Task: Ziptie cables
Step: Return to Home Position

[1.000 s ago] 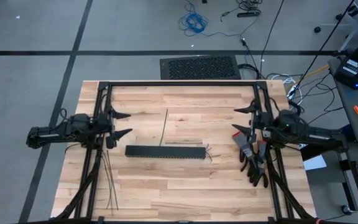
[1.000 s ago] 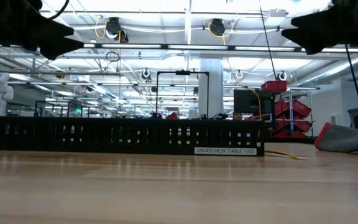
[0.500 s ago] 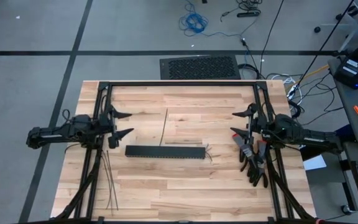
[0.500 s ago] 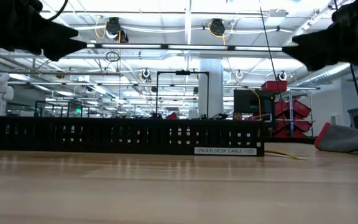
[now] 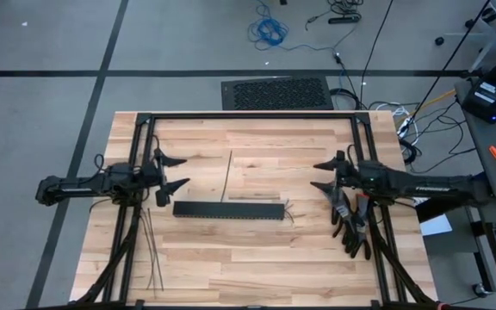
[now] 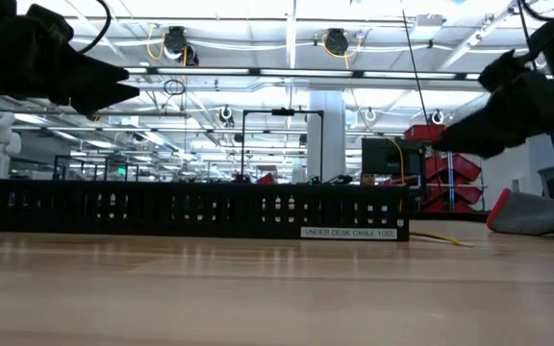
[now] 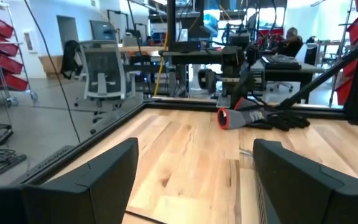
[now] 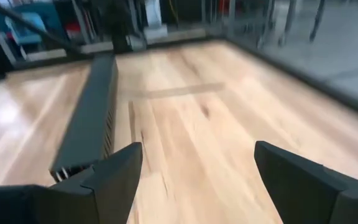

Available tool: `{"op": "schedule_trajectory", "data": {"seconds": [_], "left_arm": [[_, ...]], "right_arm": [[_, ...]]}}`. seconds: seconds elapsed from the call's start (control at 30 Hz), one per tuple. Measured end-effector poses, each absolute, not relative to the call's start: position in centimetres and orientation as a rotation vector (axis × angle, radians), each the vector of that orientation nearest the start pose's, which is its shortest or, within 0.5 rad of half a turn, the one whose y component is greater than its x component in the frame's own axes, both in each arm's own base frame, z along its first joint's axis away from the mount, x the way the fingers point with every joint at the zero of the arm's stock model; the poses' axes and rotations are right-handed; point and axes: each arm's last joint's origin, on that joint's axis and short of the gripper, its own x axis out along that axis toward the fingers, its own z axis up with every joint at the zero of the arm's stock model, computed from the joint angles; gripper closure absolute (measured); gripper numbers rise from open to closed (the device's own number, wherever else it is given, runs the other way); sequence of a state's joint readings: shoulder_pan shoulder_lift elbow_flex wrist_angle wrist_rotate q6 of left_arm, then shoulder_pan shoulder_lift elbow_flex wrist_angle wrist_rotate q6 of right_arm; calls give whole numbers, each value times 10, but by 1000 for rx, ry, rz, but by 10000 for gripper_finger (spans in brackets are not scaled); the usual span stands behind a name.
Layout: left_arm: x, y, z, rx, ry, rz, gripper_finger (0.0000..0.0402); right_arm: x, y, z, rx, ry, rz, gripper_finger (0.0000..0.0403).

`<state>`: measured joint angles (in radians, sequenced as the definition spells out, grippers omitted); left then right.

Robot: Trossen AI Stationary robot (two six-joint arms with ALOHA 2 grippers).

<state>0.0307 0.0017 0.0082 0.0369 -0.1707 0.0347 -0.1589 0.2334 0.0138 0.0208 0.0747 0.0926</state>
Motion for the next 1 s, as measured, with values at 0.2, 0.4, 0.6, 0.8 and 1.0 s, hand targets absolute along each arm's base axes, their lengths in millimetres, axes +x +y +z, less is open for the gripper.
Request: {"op": "schedule_trajectory", "data": {"seconds": [0.2, 0.4, 0.6, 0.8, 1.0], "left_arm": [[97, 8, 169, 36, -35, 203, 88], [97, 8, 169, 57, -32, 203, 88], [97, 8, 169, 57, -33, 202, 88], [97, 8, 169, 56, -32, 202, 88], [97, 8, 169, 56, -32, 201, 88]], "right_arm": [[115, -19, 141, 149, 282, -220, 96], [120, -16, 163, 124, 55, -160, 96], [120, -16, 174, 118, -51, -154, 96], [121, -16, 173, 118, -49, -154, 96], [121, -16, 173, 118, -49, -154, 96]]}}
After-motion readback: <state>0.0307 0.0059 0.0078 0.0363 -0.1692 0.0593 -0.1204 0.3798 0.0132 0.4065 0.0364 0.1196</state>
